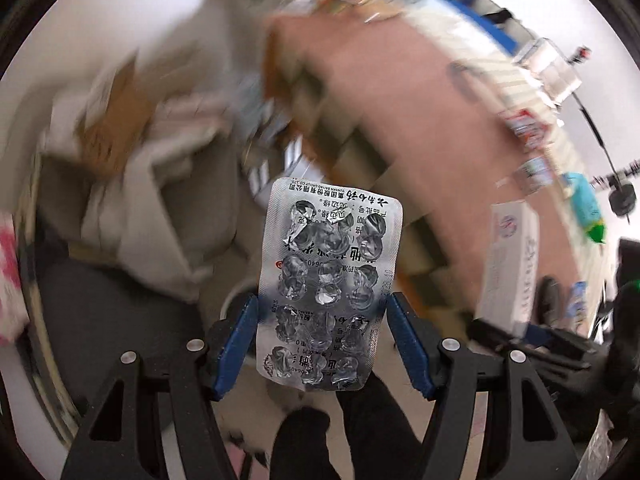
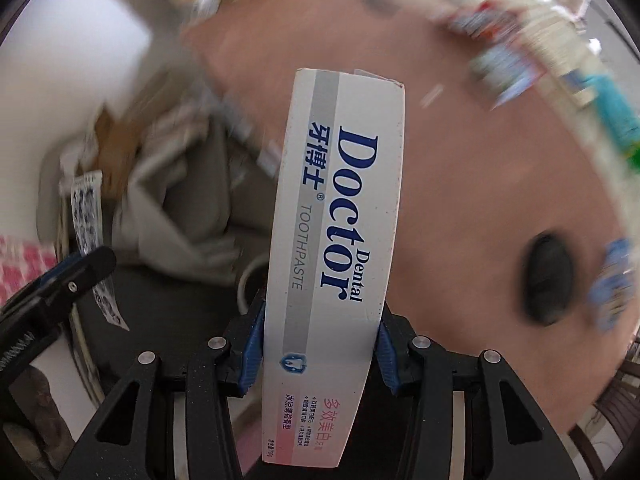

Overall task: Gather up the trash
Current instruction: 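Carry both items over the white bin and open both tools to drop them, then move both tools back over the table, then grasp the black cup lid with the left tool while the right tool grasps the blue snack bag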

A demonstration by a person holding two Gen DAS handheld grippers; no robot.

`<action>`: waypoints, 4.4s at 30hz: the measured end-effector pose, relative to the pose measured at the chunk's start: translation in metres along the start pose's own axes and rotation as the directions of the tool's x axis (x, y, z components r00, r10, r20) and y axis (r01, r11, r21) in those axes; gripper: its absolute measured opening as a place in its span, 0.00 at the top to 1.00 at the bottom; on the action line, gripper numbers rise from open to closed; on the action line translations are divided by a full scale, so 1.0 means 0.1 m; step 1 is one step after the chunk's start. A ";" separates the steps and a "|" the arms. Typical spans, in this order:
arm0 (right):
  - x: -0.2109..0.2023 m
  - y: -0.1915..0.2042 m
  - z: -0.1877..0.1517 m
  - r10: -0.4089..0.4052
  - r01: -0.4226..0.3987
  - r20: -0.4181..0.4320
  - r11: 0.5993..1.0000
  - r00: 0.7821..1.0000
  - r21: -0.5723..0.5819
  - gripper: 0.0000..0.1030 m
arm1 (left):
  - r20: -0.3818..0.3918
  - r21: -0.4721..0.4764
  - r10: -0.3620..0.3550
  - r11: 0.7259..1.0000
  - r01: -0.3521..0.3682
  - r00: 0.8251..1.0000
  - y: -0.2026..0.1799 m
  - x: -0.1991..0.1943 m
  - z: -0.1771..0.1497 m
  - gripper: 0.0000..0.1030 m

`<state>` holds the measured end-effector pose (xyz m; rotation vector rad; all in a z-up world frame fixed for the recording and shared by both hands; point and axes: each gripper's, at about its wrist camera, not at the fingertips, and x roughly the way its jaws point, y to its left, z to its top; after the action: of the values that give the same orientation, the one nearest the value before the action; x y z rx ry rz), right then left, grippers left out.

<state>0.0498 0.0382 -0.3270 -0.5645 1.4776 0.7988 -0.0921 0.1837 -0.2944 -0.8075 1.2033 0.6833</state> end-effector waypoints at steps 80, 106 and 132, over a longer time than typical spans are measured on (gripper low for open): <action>-1.05 -1.91 -0.08 -0.105 0.080 0.051 0.929 0.993 0.362 0.02 | 0.071 0.170 0.204 0.962 -0.213 0.976 -1.19 -0.19 0.03 0.01; -0.46 -4.21 -0.51 -0.150 0.180 -0.104 0.708 0.983 0.683 0.51 | -0.211 0.541 0.121 0.841 0.013 0.970 -3.71 1.01 -0.18 0.01; -0.73 -4.07 -0.58 -0.125 0.150 -0.085 0.732 0.988 0.664 0.55 | -0.085 0.584 0.064 0.811 -0.002 0.994 -4.17 0.67 -0.27 0.22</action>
<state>0.3275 -0.2733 -0.3136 -0.1267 1.6064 0.0948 0.2494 -0.0657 -0.2916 -0.2998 1.4206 0.2624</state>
